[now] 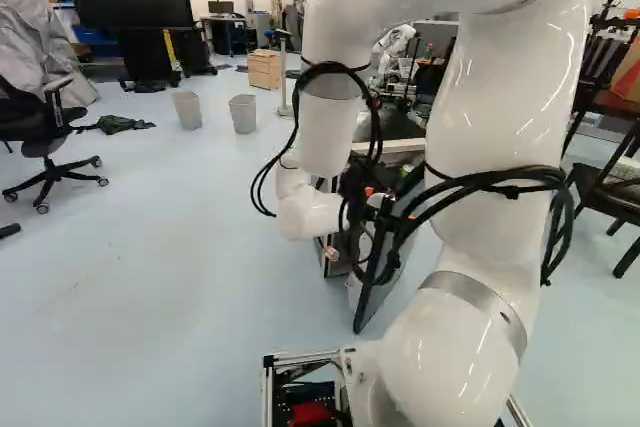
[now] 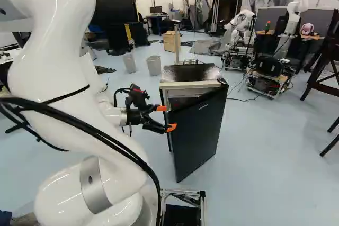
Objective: Grab a drink from the fridge
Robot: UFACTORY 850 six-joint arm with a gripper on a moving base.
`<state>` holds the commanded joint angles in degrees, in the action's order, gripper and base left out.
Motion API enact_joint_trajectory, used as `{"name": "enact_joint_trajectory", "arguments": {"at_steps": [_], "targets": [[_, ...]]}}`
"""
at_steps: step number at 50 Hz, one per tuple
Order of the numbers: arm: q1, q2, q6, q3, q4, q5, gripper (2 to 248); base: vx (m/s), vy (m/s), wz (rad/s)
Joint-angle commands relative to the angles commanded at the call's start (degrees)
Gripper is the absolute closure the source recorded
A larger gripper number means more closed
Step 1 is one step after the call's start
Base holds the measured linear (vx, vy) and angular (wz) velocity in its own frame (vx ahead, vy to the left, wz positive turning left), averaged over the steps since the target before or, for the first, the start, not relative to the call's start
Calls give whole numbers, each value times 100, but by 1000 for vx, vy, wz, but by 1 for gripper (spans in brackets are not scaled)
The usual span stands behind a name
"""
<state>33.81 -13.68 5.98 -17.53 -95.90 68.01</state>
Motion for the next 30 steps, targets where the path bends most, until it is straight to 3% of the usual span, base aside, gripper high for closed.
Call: {"name": "enact_joint_trajectory", "arguments": {"at_steps": [13,30], "targets": [[-29,141,0,256,-120,112,3,0,0,0],[-248,258,0,478,-277,261,3,0,0,0]]}}
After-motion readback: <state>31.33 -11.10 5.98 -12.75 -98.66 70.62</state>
